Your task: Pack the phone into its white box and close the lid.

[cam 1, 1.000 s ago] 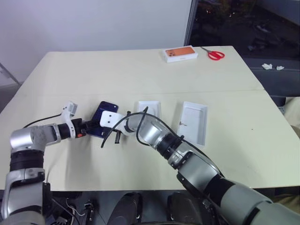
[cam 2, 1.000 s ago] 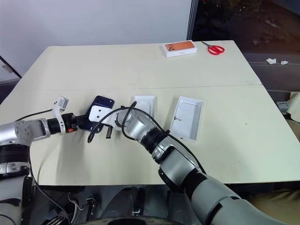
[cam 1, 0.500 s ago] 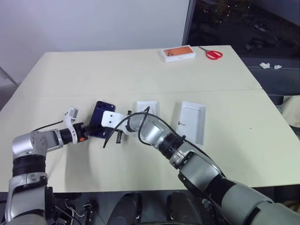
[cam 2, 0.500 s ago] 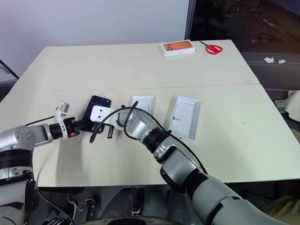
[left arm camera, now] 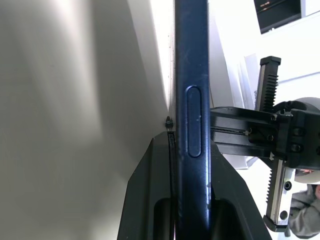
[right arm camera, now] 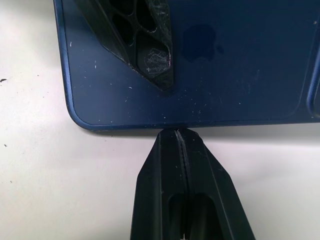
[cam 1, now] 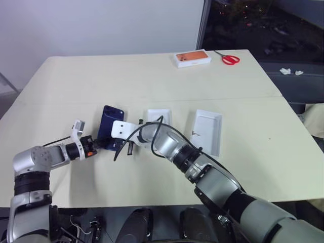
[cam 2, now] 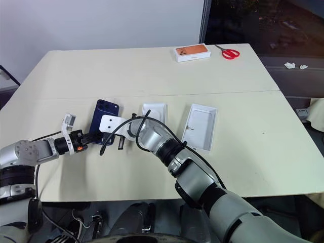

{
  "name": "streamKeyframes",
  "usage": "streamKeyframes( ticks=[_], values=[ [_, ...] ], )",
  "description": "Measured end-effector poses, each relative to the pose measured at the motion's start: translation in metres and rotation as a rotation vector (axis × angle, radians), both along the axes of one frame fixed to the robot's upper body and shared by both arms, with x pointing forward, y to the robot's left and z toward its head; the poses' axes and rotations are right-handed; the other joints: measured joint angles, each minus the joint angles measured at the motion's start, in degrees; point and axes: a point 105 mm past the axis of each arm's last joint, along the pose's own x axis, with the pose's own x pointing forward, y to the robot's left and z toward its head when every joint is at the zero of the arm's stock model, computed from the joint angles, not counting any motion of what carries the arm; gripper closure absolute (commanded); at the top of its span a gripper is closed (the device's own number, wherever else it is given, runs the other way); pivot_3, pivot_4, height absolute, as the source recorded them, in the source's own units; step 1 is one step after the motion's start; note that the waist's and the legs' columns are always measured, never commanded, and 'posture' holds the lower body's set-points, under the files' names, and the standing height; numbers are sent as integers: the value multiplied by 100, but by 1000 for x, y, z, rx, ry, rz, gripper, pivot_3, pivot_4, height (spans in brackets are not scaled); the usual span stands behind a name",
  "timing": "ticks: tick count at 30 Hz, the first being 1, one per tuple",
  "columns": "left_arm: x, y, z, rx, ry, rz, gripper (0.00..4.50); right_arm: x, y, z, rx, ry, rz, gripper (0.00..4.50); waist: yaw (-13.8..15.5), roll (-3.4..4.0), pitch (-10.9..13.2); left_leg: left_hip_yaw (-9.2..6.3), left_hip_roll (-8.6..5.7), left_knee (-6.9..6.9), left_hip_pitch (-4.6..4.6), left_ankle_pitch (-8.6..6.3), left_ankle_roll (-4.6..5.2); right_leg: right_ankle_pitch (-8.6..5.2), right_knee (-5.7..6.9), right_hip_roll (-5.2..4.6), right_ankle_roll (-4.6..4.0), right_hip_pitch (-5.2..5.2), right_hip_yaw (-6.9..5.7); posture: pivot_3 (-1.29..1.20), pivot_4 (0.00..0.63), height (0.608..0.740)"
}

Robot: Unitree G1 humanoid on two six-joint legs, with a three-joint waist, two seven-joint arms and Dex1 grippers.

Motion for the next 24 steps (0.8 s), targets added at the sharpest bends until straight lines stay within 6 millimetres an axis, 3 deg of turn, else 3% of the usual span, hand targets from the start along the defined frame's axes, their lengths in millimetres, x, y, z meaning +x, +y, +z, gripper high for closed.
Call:
streamKeyframes(
  ticks=[2,4,12,20,22,24],
  values=[
    [0,0,-1,-11,1,5,4146,0,0,0,1,-2,3,4500,2,0,0,0,0,0,0,0,0,0,-1,0,0,1,0,0,150,740],
    [-1,1,-1,-42,5,18,4499,-1,0,0,13,5,4,4500,-2,0,0,0,0,0,0,-1,1,0,-3,0,0,1,0,0,150,740],
    [-6,6,-2,-113,20,59,4499,-3,-10,10,132,94,-12,4500,-42,-1,1,1,6,-8,-1,-1,1,0,-8,1,0,-4,1,0,150,740],
    [-11,12,9,-328,-22,137,4499,-19,-14,77,519,265,59,4500,-112,-22,15,1,10,-7,-28,-1,2,0,-8,2,0,-28,-1,0,150,740],
    [-13,10,12,-354,-42,137,4500,-22,-25,84,514,274,73,3636,-114,-27,14,1,12,-3,-48,-1,2,0,-8,1,0,-45,-3,0,150,740],
    [-16,7,16,-368,-57,126,4500,-28,-49,67,383,277,93,2653,-87,-39,15,-1,11,10,-69,-3,4,1,-15,0,1,-55,-8,0,150,740]
  ],
)
